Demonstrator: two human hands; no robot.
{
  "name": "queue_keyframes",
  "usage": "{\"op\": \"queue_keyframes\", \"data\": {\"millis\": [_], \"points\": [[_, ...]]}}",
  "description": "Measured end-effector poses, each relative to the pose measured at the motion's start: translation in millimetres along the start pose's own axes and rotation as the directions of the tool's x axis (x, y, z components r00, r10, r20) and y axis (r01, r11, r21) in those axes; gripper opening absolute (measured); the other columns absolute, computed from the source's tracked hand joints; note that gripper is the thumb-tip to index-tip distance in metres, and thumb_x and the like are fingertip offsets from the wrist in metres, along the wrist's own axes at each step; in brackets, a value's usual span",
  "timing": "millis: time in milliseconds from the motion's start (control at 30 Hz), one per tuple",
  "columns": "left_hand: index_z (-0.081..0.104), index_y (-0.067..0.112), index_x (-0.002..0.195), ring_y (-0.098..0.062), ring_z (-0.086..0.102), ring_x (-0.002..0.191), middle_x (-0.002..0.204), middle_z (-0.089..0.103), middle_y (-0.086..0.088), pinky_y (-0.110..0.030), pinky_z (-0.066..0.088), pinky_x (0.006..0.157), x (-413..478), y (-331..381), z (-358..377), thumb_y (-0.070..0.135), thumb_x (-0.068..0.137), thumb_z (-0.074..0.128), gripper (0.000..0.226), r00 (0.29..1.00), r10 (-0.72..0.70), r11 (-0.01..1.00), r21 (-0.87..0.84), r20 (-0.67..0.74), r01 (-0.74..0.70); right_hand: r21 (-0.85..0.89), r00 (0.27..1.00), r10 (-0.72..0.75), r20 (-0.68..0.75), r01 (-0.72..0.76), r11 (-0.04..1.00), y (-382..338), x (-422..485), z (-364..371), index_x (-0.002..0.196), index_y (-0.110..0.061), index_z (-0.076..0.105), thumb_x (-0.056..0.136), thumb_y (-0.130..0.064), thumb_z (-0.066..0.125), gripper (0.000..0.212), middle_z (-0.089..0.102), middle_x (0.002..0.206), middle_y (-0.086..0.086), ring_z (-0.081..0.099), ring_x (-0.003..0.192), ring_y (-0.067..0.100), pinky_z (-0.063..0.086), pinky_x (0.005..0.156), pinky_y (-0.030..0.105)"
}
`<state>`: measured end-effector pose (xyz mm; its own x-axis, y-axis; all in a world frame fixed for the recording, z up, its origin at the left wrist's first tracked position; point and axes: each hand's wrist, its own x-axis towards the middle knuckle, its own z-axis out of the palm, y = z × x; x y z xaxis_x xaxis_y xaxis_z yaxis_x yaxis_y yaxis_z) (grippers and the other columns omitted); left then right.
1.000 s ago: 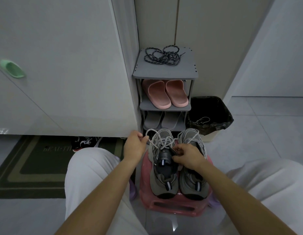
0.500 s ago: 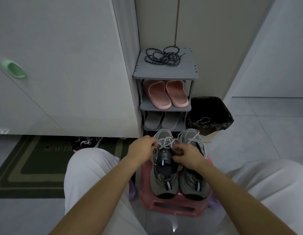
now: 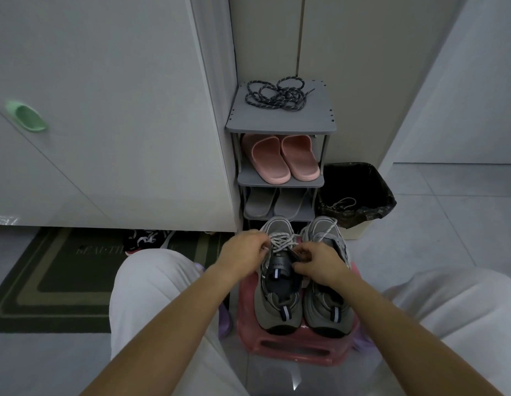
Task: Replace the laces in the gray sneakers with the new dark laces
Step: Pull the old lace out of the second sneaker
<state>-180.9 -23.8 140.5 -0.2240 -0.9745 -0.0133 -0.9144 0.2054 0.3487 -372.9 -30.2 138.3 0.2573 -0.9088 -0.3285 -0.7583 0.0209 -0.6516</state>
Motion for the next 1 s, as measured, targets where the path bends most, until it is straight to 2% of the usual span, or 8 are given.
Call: {"op": "queue_keyframes", "data": {"millis": [200, 300, 400, 467, 567, 700, 867, 1000], "points": [[0.063, 0.015, 0.099, -0.022, 0.057, 0.096, 0.104, 0.060, -0.003, -0.032, 0.045, 0.075, 3.3, -3.1, -3.4, 0.016, 0.093, 0.049, 0.015, 0.998, -0.060, 0.997, 0.043, 0.001, 0.060, 0.022, 1.000, 0.009, 0.010, -0.009, 1.000, -0.2, -0.1, 0.0, 0.124, -0.015, 0.059, 0.079, -0.018, 0.069, 0.046, 0.065, 0.112, 0.007, 0.061, 0.103, 0.019, 0.049, 0.091, 0.030], [0.061, 0.012, 0.093, -0.023, 0.057, 0.090, 0.098, 0.060, -0.006, -0.031, 0.042, 0.069, 4.4, -18.0, -15.1, 0.010, 0.092, 0.049, 0.012, 0.989, -0.141, 0.987, 0.074, -0.038, 0.143, 0.035, 1.000, 0.011, 0.013, -0.012, 0.999, 1.1, -0.1, 0.9, 0.121, -0.016, 0.061, 0.078, -0.018, 0.070, 0.044, 0.067, 0.109, 0.006, 0.062, 0.101, 0.019, 0.051, 0.090, 0.031], [0.062, 0.010, 0.095, -0.025, 0.058, 0.090, 0.100, 0.061, -0.009, -0.033, 0.043, 0.071, 3.5, -27.2, -22.0, 0.008, 0.092, 0.051, 0.012, 0.978, -0.204, 0.975, 0.079, -0.040, 0.207, 0.028, 1.000, 0.010, 0.011, -0.011, 1.000, 1.1, 0.2, 1.0, 0.120, -0.016, 0.061, 0.079, -0.018, 0.069, 0.042, 0.067, 0.108, 0.005, 0.062, 0.100, 0.018, 0.050, 0.089, 0.029], [0.063, 0.011, 0.100, -0.025, 0.058, 0.094, 0.106, 0.061, -0.009, -0.034, 0.045, 0.076, 2.6, -23.1, -19.4, 0.011, 0.092, 0.051, 0.015, 0.984, -0.177, 0.983, 0.061, 0.009, 0.176, 0.033, 1.000, 0.012, 0.012, -0.013, 0.999, 0.5, 0.6, 1.0, 0.122, -0.015, 0.060, 0.079, -0.018, 0.069, 0.044, 0.066, 0.111, 0.006, 0.061, 0.102, 0.018, 0.050, 0.092, 0.030], [0.062, 0.014, 0.112, -0.022, 0.059, 0.102, 0.114, 0.062, -0.006, -0.033, 0.046, 0.086, 0.9, -7.1, -9.3, 0.016, 0.092, 0.053, 0.022, 0.995, -0.056, 0.998, -0.037, 0.084, 0.060, 0.029, 1.000, 0.010, 0.009, -0.010, 1.000, -0.2, 0.2, 0.3, 0.123, -0.015, 0.060, 0.079, -0.018, 0.069, 0.045, 0.066, 0.111, 0.006, 0.061, 0.102, 0.019, 0.049, 0.092, 0.031], [0.064, 0.014, 0.109, -0.020, 0.057, 0.102, 0.110, 0.063, -0.004, -0.027, 0.040, 0.083, 0.2, 3.6, -1.7, 0.015, 0.092, 0.051, 0.021, 0.999, 0.010, 1.000, -0.008, 0.047, -0.009, 0.029, 1.000, 0.006, 0.007, -0.006, 1.000, 0.9, -0.8, 0.5, 0.122, -0.015, 0.060, 0.079, -0.017, 0.069, 0.044, 0.067, 0.110, 0.006, 0.062, 0.101, 0.019, 0.050, 0.090, 0.030], [0.063, 0.014, 0.103, -0.027, 0.058, 0.096, 0.105, 0.058, -0.007, -0.031, 0.041, 0.072, 2.6, -9.4, -9.3, 0.012, 0.093, 0.048, 0.018, 0.994, -0.104, 0.993, 0.062, 0.041, 0.101, 0.019, 1.000, -0.010, 0.000, 0.010, 1.000, -0.6, -1.0, 0.2, 0.118, -0.013, 0.063, 0.079, -0.017, 0.069, 0.040, 0.068, 0.108, 0.009, 0.062, 0.103, 0.023, 0.050, 0.092, 0.035], [0.062, 0.011, 0.103, -0.029, 0.058, 0.096, 0.107, 0.058, -0.010, -0.032, 0.044, 0.075, 1.3, -22.0, -12.8, 0.009, 0.092, 0.047, 0.018, 0.983, -0.181, 0.981, 0.078, 0.026, 0.178, 0.018, 1.000, -0.013, 0.002, 0.013, 1.000, 0.5, -0.8, 0.3, 0.119, -0.015, 0.062, 0.079, -0.018, 0.069, 0.041, 0.068, 0.109, 0.006, 0.062, 0.101, 0.020, 0.050, 0.091, 0.031]]}}
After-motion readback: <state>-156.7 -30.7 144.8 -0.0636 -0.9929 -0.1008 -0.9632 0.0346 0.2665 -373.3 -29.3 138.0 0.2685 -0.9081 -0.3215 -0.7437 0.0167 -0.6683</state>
